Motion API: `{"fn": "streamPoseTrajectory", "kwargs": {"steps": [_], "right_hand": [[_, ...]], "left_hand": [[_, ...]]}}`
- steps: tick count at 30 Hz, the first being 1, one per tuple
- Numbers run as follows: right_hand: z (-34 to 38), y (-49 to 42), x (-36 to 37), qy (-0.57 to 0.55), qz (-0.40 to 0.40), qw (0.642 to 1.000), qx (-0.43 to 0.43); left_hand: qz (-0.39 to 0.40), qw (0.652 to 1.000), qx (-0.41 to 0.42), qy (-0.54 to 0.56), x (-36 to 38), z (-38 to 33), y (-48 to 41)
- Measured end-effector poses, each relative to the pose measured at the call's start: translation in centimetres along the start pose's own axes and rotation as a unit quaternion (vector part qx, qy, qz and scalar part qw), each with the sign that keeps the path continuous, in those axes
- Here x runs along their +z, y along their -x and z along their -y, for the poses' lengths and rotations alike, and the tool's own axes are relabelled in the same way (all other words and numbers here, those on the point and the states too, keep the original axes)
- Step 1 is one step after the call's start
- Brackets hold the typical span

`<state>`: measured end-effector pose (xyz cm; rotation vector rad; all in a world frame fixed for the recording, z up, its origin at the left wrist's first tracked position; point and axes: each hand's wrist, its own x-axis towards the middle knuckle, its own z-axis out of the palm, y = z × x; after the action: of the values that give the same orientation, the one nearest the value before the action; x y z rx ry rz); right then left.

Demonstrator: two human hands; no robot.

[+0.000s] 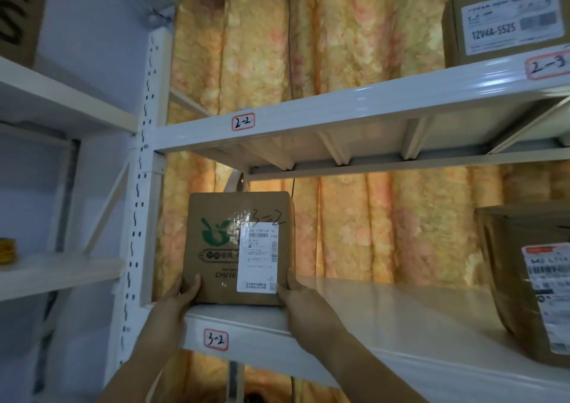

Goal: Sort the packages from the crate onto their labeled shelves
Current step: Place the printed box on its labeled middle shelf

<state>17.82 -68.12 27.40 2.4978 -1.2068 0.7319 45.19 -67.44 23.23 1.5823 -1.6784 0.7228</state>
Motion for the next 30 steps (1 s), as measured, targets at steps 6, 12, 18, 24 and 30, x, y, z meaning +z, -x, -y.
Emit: {"fn": "streamPoseTrajectory", "kwargs": {"steps": [6, 12, 18, 24, 30], "right_hand": [[-0.8, -0.6, 1.1, -0.048, 0.026, 0.998, 0.011], [-0.3, 0.0, 0.1, -0.047, 0.051, 0.998, -0.001], [-0.3, 0.2, 0.3, -0.024, 0.045, 0.999, -0.012], [-0.6, 0.2, 0.8, -0.017, 0.04, 0.999, 0.003], [0.0, 0.8, 0.4, -0.001, 0.016, 1.0, 0.01]], "left_hand": [[0.067, 0.99, -0.06, 0.108, -1.3, -2.7, 0.7], [0.098, 0.981, -0.12, 0.117, -1.6, -2.6, 0.2], [0.132, 0.966, -0.167, 0.148, -2.6, -3.1, 0.0], [0.139, 0.975, -0.142, 0.103, -2.7, -2.6, 0.3], [0.107, 0.993, -0.056, 0.008, -1.5, -1.9, 0.3]]}}
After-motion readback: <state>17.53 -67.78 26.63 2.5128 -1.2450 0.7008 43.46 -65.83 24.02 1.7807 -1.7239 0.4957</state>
